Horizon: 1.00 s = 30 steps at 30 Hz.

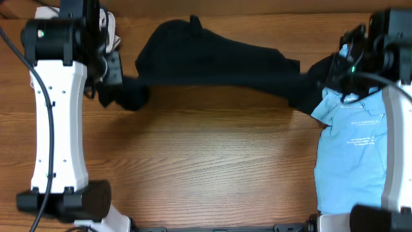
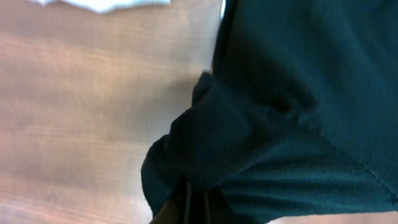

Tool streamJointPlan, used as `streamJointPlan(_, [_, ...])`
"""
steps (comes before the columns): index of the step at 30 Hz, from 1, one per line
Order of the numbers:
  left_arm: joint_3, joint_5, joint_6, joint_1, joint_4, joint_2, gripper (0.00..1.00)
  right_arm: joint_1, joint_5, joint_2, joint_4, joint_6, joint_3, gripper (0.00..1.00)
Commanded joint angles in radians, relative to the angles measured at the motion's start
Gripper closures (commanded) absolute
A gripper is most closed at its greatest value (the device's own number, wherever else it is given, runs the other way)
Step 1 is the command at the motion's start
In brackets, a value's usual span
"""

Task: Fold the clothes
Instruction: 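Grasp the t-shirt's near hem corners with both grippers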

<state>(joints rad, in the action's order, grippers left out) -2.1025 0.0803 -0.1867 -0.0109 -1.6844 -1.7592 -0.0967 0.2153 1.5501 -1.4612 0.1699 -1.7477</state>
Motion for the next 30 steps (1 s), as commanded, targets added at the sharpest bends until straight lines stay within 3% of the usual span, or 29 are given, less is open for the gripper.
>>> streamJointPlan(1, [0.185, 0.030, -0.032, 0.022, 0.025, 0.077, 0.95, -0.011, -0.090, -0.129, 0.039, 0.068, 0.195, 0.96])
streamJointPlan(8, [0.552, 0.017, -0.121, -0.010, 0.124, 0.228, 0.96, -0.011, -0.090, -0.369, 0.072, 0.170, 0.574, 0.96])
streamJointPlan(12, [0.714, 0.015, -0.190, -0.009, 0.172, 0.317, 0.96, -0.011, -0.088, -0.446, 0.063, 0.258, 0.702, 0.96])
streamJointPlan(20, [0.878, 0.015, -0.287, -0.009, 0.212, 0.440, 0.96, -0.011, -0.063, -0.494, 0.023, 0.360, 0.722, 0.96])
streamJointPlan(30, [0.925, 0.020, -0.338, -0.009, 0.217, 0.492, 0.96, -0.009, -0.063, -0.510, -0.025, 0.486, 0.813, 0.96])
